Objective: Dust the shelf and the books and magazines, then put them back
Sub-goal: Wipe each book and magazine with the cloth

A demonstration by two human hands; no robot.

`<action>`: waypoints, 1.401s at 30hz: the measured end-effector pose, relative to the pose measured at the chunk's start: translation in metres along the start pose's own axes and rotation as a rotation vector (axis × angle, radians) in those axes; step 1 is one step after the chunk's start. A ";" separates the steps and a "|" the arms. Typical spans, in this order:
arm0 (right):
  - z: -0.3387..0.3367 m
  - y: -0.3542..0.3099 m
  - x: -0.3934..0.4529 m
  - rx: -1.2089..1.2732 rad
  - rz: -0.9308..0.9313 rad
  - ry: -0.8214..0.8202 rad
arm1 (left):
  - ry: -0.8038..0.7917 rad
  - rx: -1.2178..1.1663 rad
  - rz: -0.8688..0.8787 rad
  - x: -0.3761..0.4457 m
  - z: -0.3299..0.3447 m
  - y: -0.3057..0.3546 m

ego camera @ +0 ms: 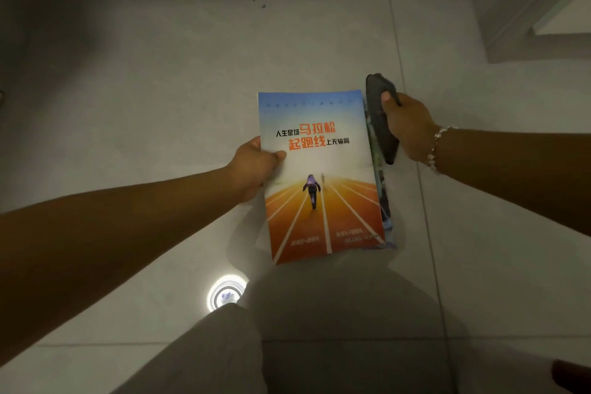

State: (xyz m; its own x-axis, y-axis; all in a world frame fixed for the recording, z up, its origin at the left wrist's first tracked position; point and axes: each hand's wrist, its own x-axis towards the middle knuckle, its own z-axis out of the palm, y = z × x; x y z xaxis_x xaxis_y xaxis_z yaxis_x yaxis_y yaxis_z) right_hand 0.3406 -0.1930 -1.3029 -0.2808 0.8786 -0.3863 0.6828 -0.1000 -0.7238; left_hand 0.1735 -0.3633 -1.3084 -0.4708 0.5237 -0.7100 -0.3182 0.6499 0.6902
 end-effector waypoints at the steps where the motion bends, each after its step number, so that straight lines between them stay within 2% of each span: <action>1: 0.002 -0.006 0.001 0.054 0.016 -0.041 | 0.000 -0.032 -0.001 -0.001 0.000 0.001; 4: 0.009 -0.020 0.002 0.196 0.071 -0.111 | 0.013 -0.107 0.008 0.000 0.000 0.007; 7: 0.013 -0.028 -0.002 0.200 0.077 -0.149 | 0.031 -0.137 0.018 0.001 -0.001 0.015; 14: 0.014 -0.019 -0.024 -0.037 -0.026 -0.225 | 0.102 -0.264 0.026 0.004 -0.004 0.022; 17: 0.012 -0.008 -0.035 -0.050 -0.026 -0.286 | 0.143 -0.254 0.046 0.005 -0.009 0.034; 28: -0.016 0.004 -0.043 -0.380 -0.124 -0.524 | 0.311 -0.225 0.047 0.005 -0.016 0.032; 33: -0.032 0.012 -0.043 -0.616 -0.024 -0.678 | 0.363 -0.237 0.053 0.005 -0.023 0.034; 42: -0.049 0.005 -0.046 -0.610 -0.043 -0.479 | 0.360 -0.251 0.106 -0.004 -0.028 0.044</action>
State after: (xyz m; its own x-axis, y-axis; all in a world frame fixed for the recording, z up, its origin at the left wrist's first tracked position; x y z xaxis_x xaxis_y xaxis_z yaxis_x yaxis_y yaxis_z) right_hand 0.3899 -0.2111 -1.2607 -0.4816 0.5640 -0.6707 0.8761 0.3269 -0.3543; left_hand 0.1380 -0.3523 -1.2714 -0.7533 0.3264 -0.5710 -0.4220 0.4260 0.8003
